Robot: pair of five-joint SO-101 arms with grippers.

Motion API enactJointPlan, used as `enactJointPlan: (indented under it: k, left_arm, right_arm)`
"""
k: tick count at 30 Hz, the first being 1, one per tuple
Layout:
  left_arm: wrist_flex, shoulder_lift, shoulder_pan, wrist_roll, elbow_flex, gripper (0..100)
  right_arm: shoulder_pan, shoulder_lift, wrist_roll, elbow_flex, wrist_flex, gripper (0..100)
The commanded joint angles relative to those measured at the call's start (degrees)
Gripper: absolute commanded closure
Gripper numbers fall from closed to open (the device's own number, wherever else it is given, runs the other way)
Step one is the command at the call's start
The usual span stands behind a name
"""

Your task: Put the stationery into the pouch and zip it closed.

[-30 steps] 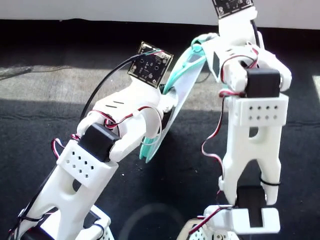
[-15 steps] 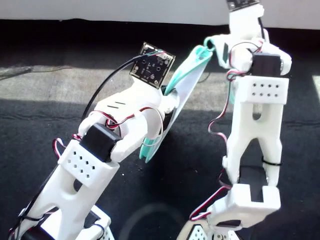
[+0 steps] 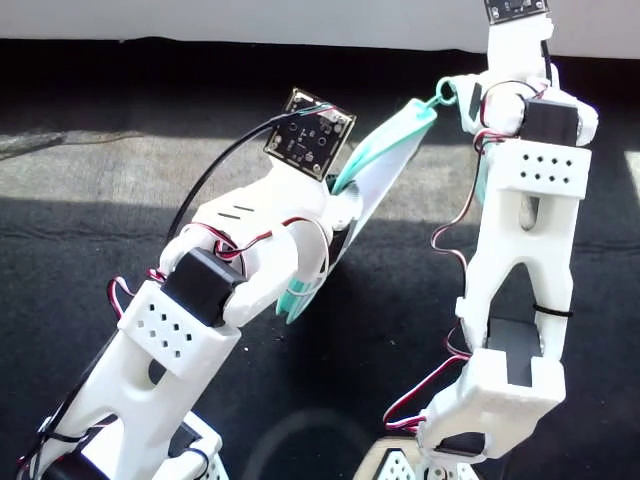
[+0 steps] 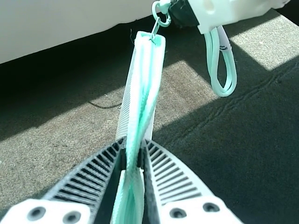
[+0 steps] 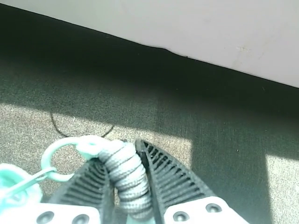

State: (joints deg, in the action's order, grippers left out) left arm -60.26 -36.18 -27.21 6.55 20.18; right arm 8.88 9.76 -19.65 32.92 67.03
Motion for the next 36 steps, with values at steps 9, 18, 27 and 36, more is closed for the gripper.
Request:
enactJointPlan:
  k: [9,18,27,36]
  left_arm:
    - [-2.99,-1.01,1.54,0.26,0.57,99]
    - [-2.99,-1.01,1.54,0.26,0.31,99]
    - [-2.73,-1.1,2.24,0.18,-0.75,99]
    - [-3.08,-1.1,10.07,-5.98,-6.99,99]
  right_arm:
    - [11.38,3.56,-0.09,4.44,-6.73,99.3]
    - [11.65,4.26,0.0,4.44,-6.37,99.3]
    - [4.35,-1.19,2.9,14.73,11.56,85.8]
    - [-5.58,-5.76,7.47,26.68,23.52,77.7]
